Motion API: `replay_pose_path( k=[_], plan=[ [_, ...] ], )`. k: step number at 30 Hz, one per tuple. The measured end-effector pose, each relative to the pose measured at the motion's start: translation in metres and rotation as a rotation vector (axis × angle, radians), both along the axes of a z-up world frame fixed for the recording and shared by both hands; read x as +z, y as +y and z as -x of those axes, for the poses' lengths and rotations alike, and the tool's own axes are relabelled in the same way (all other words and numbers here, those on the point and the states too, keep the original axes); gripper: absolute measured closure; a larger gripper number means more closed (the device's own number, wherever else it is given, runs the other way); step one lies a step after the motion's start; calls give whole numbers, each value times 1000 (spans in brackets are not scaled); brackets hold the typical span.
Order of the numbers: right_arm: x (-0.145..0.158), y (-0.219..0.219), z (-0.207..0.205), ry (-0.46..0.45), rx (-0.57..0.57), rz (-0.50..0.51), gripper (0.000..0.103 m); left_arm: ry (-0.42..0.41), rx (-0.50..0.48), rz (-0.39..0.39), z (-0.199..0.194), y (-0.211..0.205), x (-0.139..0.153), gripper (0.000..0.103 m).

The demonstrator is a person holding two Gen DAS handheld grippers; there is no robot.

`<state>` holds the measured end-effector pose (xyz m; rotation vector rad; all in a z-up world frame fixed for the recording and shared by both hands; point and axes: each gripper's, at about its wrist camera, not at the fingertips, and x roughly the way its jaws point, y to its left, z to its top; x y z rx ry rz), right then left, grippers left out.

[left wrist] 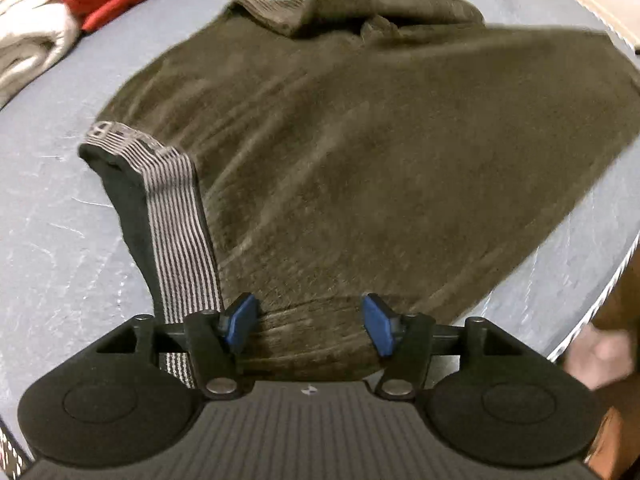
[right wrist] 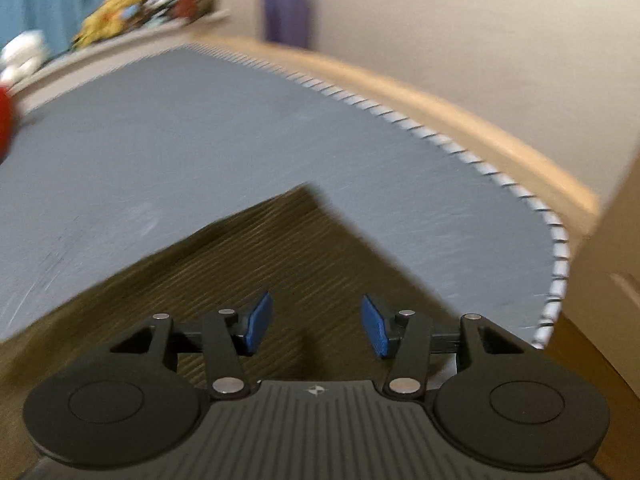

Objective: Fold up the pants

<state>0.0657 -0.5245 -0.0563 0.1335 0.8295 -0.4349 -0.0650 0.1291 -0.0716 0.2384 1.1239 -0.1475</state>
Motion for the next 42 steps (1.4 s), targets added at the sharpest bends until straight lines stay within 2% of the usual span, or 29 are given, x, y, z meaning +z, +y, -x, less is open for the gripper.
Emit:
replay_pose_path(
  k=[1,3,5,7,10,14,16,17,18,20,21,23,25,26,28,30,31,32,33,36,38,41,42],
  plan=[
    [2,10,-3,0,34,30,52,-25,15,34,-1,-3,12,36],
    [7,31,-9,-13,94,78,52,-83,26,73,-8,-15,34,23],
    [14,49,-14,-35,141,94,52,-153,48,86,-17,-28,56,19],
    [23,69,-20,-74,175,91,51,-224,71,132,-32,-43,74,17],
    [41,94,-29,-153,208,72,51,-278,154,188,-53,-58,95,16],
    [66,133,-40,-290,267,29,51,-374,195,226,-77,-79,110,2],
    [76,157,-47,-318,307,54,48,-425,178,228,-88,-88,106,1],
    [79,168,-49,-322,325,80,41,-432,179,228,-93,-89,98,1],
    [81,181,-51,-329,350,107,34,-398,191,215,-102,-89,87,1],
    [83,204,-54,-333,408,145,28,-326,201,209,-121,-90,74,1],
    [83,217,-57,-329,441,162,27,-336,198,216,-127,-89,71,1],
    [84,234,-60,-325,497,170,26,-338,238,172,-141,-86,63,1],
    [88,252,-64,-327,546,173,26,-324,276,199,-154,-80,59,1],
    [91,261,-66,-325,556,197,26,-304,282,219,-159,-77,56,3],
    [98,281,-68,-315,580,226,26,-273,275,261,-165,-70,51,16],
    [112,294,-70,-336,611,184,26,-246,295,298,-170,-64,51,50],
    [120,300,-71,-351,609,151,26,-240,296,316,-170,-62,51,58],
    [125,306,-72,-356,603,126,26,-243,293,329,-170,-60,53,76],
    [130,313,-74,-359,595,109,26,-253,287,337,-171,-60,56,80],
    [138,329,-75,-370,530,60,26,-308,277,347,-171,-61,66,81],
    [130,334,-78,-370,509,1,25,-320,283,354,-170,-61,71,81],
    [95,332,-89,-357,486,-37,26,-317,282,363,-171,-63,72,81],
    [77,330,-101,-297,453,-33,27,-316,270,359,-171,-64,72,81]
  ],
)
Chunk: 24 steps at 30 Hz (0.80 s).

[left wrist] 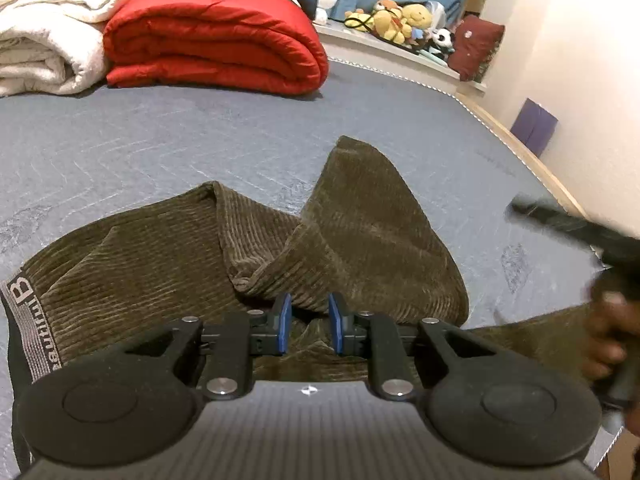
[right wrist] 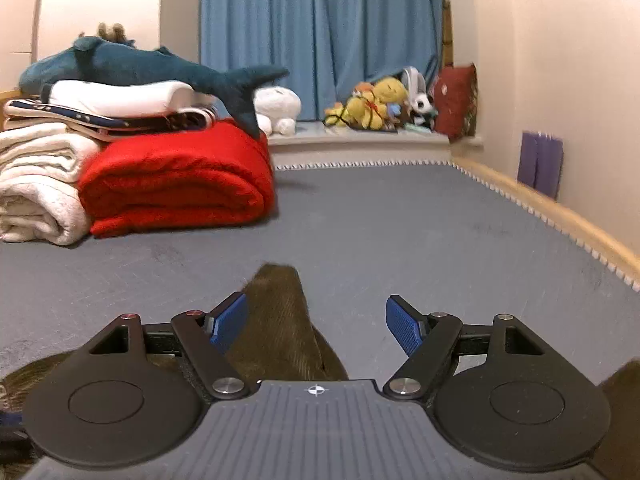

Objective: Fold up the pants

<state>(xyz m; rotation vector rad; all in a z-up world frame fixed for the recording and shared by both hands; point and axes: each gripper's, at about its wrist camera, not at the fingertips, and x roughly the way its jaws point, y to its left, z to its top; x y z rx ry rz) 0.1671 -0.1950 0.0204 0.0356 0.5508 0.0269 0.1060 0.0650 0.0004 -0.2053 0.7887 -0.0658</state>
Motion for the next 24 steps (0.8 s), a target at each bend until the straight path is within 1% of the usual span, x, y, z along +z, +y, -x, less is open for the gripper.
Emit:
replay_pose_path(
  k=[1,2,4,5,8,10,13,14,16,18,19,21,22,23,24],
  plan=[
    [-16,-2,-14,76,-47,11,28,1,-12,-9,0,-2,-1,81],
    [-31,-9,-26,135,-106,-4,31,3,-18,-16,-1,-3,-2,81],
    [-51,-25,-43,213,-187,-75,34,11,-20,-19,-3,-3,-4,81],
    [-59,-30,-51,246,-189,-107,35,15,-18,-17,-4,-3,-5,81],
    [-80,-34,-65,303,-134,-159,38,22,-4,-17,-7,-1,-7,81],
    [-95,-38,-71,353,-126,-196,38,27,1,-18,-9,0,-8,81],
    [-112,-42,-77,420,-119,-279,38,30,9,-27,-12,1,-10,81],
    [-116,-43,-79,434,-110,-299,40,31,11,-29,-12,1,-10,81],
    [-120,-42,-73,433,-86,-309,52,32,9,-32,-12,0,-11,80],
    [-117,-39,-72,419,-42,-311,88,31,8,-37,-11,0,-11,80],
    [-114,-38,-70,404,-29,-308,91,31,8,-37,-10,1,-11,80],
    [-98,-30,-64,346,-3,-259,95,29,18,-35,-10,4,-10,80],
    [-85,-24,-60,297,43,-238,95,27,25,-32,-10,5,-9,80],
    [-73,-17,-54,250,96,-222,99,25,33,-30,-10,8,-9,80],
    [-57,-9,-46,196,175,-207,99,21,41,-29,-10,11,-8,80]
  ],
)
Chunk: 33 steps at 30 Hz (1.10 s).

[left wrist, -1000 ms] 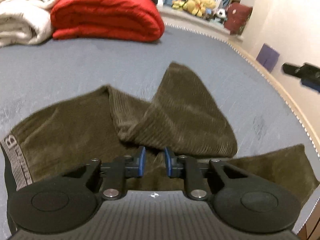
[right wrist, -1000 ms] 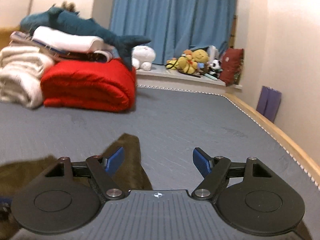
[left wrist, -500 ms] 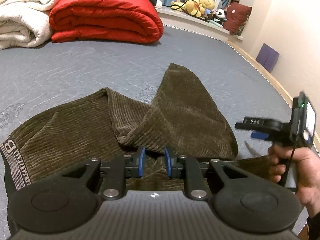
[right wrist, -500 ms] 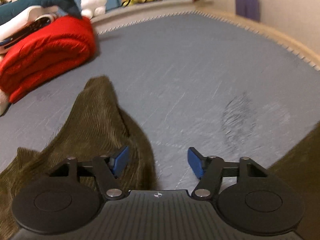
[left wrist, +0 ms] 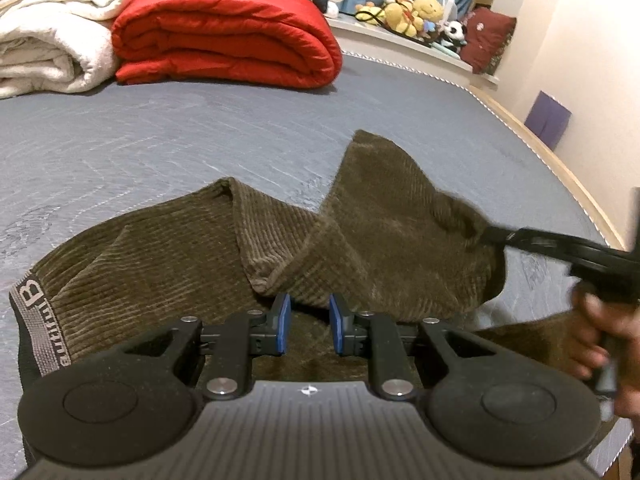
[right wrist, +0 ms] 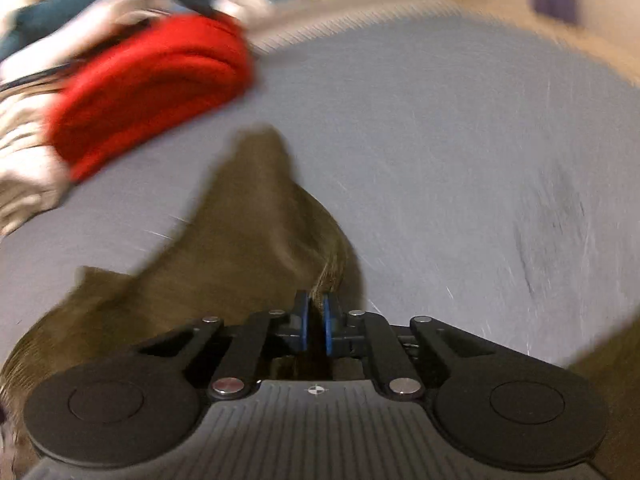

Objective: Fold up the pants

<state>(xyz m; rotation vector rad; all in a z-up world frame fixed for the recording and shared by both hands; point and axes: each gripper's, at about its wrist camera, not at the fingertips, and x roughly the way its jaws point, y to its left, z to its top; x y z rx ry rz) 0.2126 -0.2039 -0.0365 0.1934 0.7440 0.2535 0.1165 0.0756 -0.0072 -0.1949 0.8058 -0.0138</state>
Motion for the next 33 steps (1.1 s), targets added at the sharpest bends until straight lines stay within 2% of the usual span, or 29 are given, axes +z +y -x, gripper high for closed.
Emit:
replay_pose_path(
  k=[2,4,6,9,12,14,16,17,18,22,24,27,32,33],
  plan=[
    [26,14,19,-102,148,-5,100,-6,16,4,0,6,2,80],
    [47,31,47,-215,343,16,101,-11,24,-1,1,9,4,80],
    [53,44,73,-265,549,20,101,-13,30,-5,2,13,5,80],
    [37,62,91,-177,755,69,101,-7,28,-6,4,15,6,79],
    [18,69,94,-80,804,151,99,0,24,-6,4,16,5,77],
    [19,61,88,-64,748,104,98,2,19,-4,5,14,5,77],
    [25,47,76,-34,668,-3,84,3,13,-5,5,12,5,76],
    [27,41,68,-21,617,-62,62,4,9,-4,4,11,4,76],
    [26,34,62,-5,564,-121,45,6,6,-3,4,9,4,76],
    [15,17,35,91,416,-325,43,9,-1,-2,1,3,1,76],
    [1,17,21,150,337,-385,43,8,-6,6,0,0,0,76],
    [-20,21,3,246,203,-419,43,10,-25,60,-3,-4,-2,76],
    [-60,15,-14,393,-85,-474,46,26,-80,172,-13,-16,-10,75],
    [-64,12,-15,406,-113,-495,46,37,-94,192,-16,-21,-14,66]
  ],
)
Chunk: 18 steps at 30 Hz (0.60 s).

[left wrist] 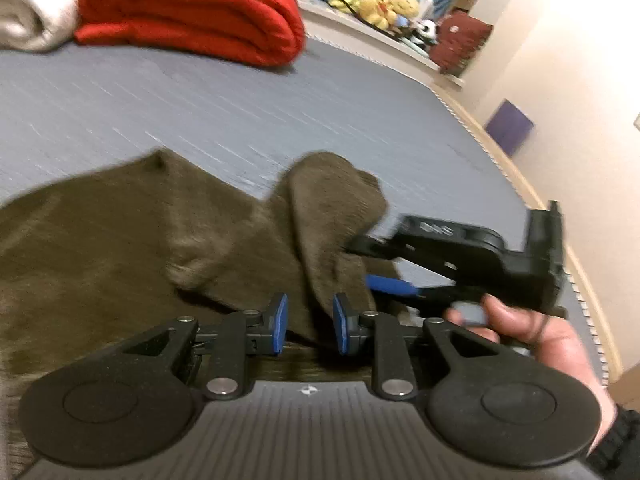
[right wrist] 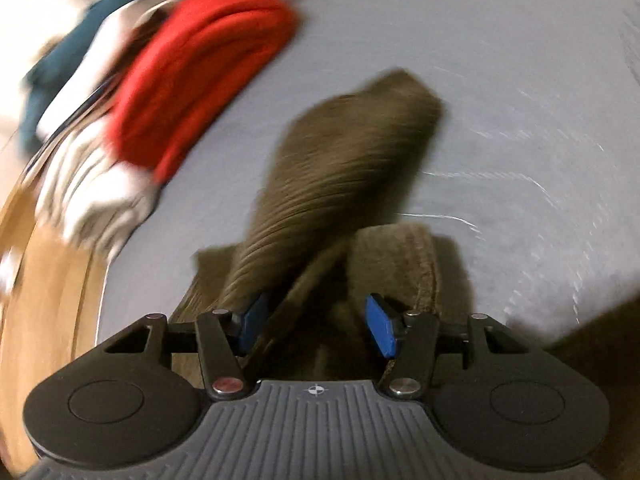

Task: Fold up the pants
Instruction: 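Grasp the pant leg cuff with the right gripper and lift it up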

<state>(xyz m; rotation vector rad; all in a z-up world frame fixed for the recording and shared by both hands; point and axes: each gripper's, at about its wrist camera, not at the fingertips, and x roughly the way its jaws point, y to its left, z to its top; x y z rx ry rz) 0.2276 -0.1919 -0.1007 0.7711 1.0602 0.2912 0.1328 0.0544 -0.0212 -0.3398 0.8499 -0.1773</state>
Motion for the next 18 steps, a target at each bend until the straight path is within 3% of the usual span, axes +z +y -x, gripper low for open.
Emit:
replay_pose_path(
  k=[2,7,8,10,11,18],
  plan=[
    [-7,-1,-3,17,-20,-28,47,17,-17,13,-6,-9,-8,47],
    [-10,-2,-4,21,-30,-83,54,44,-31,-57,-22,-31,-30,46],
    [-11,-3,-4,22,-34,-101,55,47,-30,-76,-24,-34,-34,51],
    [-11,-5,-7,23,-47,-122,55,44,-15,-140,-28,-38,-39,74],
    [-13,-6,-7,25,-51,-131,55,38,-10,-177,-29,-40,-40,78],
    [-23,-4,-20,39,-79,-176,55,-45,-59,-239,-21,-52,-26,83]
  ],
)
